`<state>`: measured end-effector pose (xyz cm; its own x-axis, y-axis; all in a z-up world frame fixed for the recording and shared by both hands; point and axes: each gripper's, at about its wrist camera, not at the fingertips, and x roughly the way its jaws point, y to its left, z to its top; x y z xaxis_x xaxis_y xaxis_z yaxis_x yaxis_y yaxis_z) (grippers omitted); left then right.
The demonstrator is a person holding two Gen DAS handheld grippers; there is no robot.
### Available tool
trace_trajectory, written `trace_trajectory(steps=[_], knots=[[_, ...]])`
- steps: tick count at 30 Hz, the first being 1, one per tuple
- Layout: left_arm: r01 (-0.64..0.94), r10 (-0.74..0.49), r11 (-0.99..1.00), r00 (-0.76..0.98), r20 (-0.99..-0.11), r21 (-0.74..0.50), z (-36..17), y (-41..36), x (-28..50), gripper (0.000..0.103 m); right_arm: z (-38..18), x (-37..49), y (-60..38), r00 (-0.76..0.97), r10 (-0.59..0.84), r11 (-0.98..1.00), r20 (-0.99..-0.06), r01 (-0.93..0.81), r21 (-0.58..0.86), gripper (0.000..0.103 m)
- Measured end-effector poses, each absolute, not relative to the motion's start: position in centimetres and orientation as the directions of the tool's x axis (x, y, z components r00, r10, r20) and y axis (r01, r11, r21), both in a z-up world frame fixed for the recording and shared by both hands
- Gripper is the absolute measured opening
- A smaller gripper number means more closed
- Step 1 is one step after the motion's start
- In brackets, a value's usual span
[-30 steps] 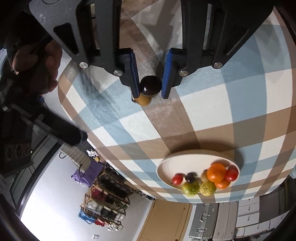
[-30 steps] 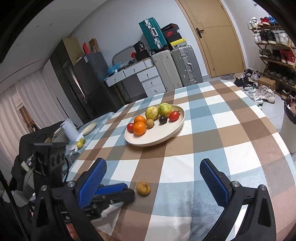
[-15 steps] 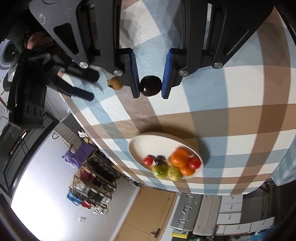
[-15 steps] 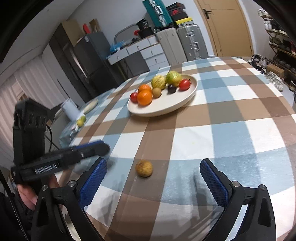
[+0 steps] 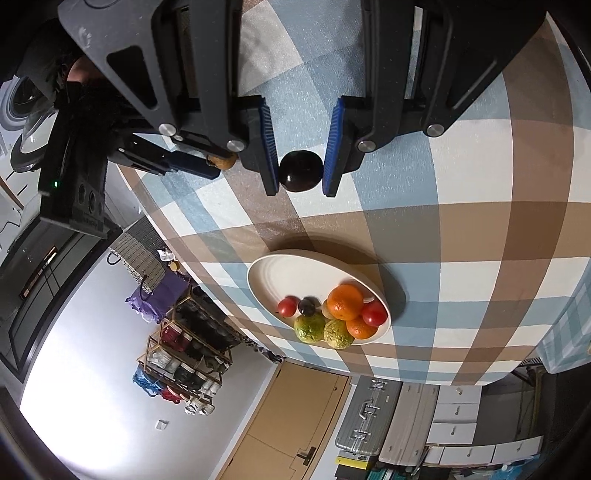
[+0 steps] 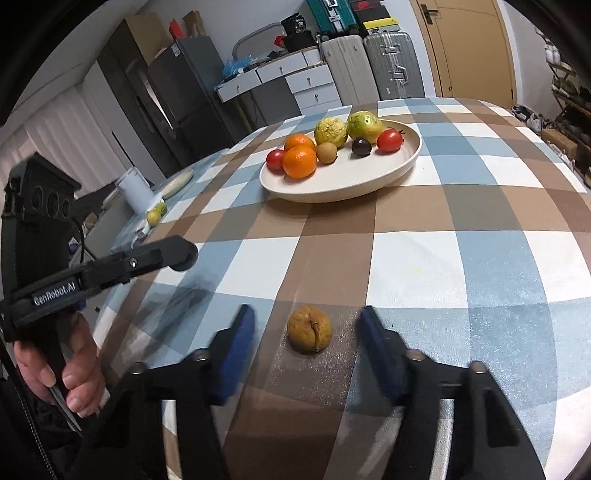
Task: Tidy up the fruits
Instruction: 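Carry the plum and kiwi onto the plate and release them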
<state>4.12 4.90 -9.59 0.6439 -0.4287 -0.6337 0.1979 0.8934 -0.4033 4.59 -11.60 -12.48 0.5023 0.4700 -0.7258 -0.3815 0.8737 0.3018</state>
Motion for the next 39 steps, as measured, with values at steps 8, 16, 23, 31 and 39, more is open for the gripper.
trace_trajectory(steps=[8,16,23,31,39], knots=[[0.203,-0.411,0.904,0.649,-0.640,-0.375,-9.2,4.5,5.4,0.021,-12.7,4.9,-11.9,0.489,0.485,0.865,-0.725,-0.388,0.318,0.026],[0.218,-0.398,0.914,0.653,-0.645,-0.343,-8.5,3.4,8.4,0.021,-11.5,5.9,-13.9,0.511,0.525,0.849,-0.680,-0.365,0.381,0.025],[0.231,-0.387,0.920,0.663,-0.641,-0.317,-7.7,1.9,11.9,0.021,-9.7,8.3,-15.2,0.540,0.545,0.838,-0.642,-0.376,0.395,0.025],[0.254,-0.384,0.923,0.653,-0.652,-0.290,-7.5,-0.4,17.2,0.021,-8.3,12.7,-15.8,0.551,0.572,0.820,-0.608,-0.391,0.418,0.025],[0.253,-0.371,0.929,0.639,-0.674,-0.271,-8.5,-1.7,21.3,0.021,-8.1,17.3,-15.9,0.543,0.594,0.804,-0.593,-0.398,0.441,0.026]])
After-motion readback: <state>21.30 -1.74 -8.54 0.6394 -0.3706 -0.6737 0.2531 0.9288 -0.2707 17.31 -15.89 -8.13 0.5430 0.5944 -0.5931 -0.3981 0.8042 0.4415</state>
